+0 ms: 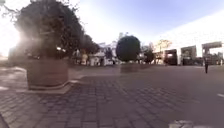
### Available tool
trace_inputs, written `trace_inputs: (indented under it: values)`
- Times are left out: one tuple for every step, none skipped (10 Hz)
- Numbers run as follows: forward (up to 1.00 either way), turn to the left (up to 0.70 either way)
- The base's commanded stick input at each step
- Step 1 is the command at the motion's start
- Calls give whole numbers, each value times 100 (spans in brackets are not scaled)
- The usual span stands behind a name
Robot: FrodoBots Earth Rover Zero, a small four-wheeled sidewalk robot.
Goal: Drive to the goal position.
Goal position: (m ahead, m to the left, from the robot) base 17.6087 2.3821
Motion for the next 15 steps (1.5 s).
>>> trace_inputs:
  values:
    - [85,0]
    - [85,0]
    - [85,0]
    - [-17,0]
    - [-85,0]
    - [-85,0]
    - [-85,0]
    - [-85,0]
    - [-85,0]
    - [-85,0]
    - [-65,0]
    - [0,0]
    - [0,0]
    - [0,0]
    - [0,0]
